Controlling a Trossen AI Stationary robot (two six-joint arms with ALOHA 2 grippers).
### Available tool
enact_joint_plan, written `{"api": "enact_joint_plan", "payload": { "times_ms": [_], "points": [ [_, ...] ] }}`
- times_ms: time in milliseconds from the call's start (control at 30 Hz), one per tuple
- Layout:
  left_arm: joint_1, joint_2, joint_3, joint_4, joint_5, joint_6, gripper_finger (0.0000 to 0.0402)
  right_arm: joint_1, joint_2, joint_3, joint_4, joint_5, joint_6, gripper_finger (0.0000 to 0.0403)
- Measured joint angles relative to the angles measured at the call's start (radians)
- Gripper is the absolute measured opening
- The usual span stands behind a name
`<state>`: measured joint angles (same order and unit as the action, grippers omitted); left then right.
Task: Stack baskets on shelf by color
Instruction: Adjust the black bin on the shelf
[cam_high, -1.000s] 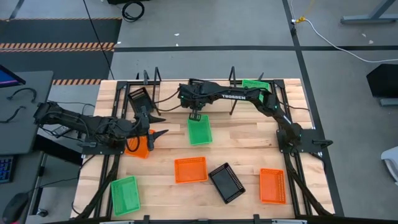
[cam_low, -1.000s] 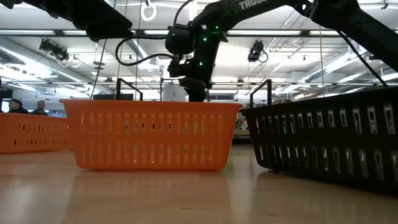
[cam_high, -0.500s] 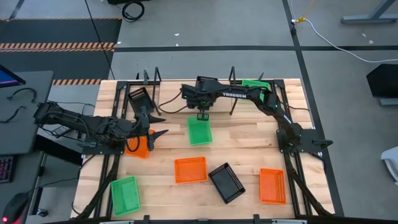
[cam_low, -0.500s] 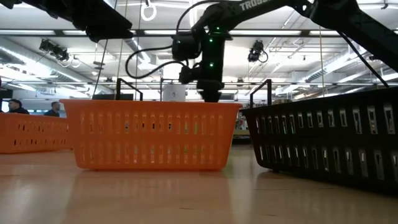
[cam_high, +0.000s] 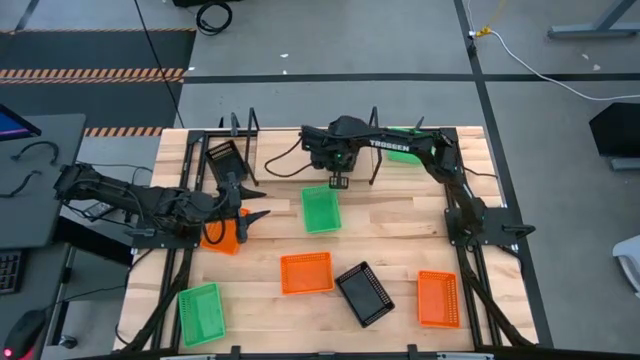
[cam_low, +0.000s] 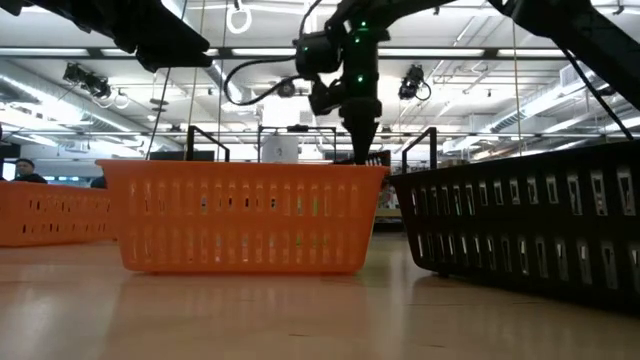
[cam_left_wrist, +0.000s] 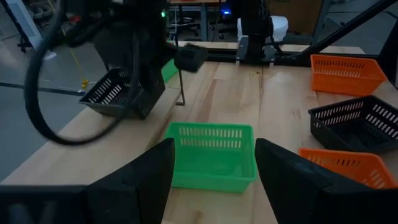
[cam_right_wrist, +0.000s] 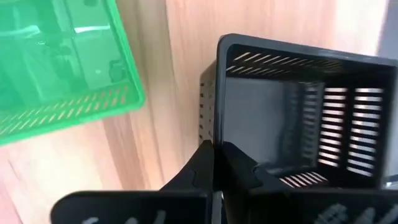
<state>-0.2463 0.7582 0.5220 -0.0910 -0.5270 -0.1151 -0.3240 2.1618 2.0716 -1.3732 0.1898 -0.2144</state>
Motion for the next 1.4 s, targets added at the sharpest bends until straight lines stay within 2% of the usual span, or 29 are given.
{"api": "enact_joint_plan", "payload": {
  "times_ms": [167,367,567,767,1000,1400],
  "points": [
    [0.0,0.0,0.0,0.0,0.0,-0.005,0.0231,-0.033,-0.023,0.0,-0.034,0.022,0.026,0.0012],
    [0.0,0.0,0.0,0.0,0.001,-0.006,0.0231,-0.047,-0.022,-0.008,-0.022,-0.002,0.024,0.0012],
    [0.0,0.0,0.0,0.0,0.001,-0.006,0.0231,-0.053,-0.021,-0.109,-0.006,-0.016,0.007,0.0012],
    [0.0,0.0,0.0,0.004,0.001,-0.006,0.0231,-0.053,-0.025,-0.198,0.03,0.015,-0.021,0.0012],
    [0.0,0.0,0.0,0.004,0.001,-0.006,0.0231,-0.054,-0.037,-0.203,0.056,0.014,-0.041,0.0012],
    [0.0,0.0,0.0,0.004,0.001,-0.012,0.0231,-0.05,-0.152,-0.204,0.079,-0.047,-0.03,0.0012]
  ]
}}
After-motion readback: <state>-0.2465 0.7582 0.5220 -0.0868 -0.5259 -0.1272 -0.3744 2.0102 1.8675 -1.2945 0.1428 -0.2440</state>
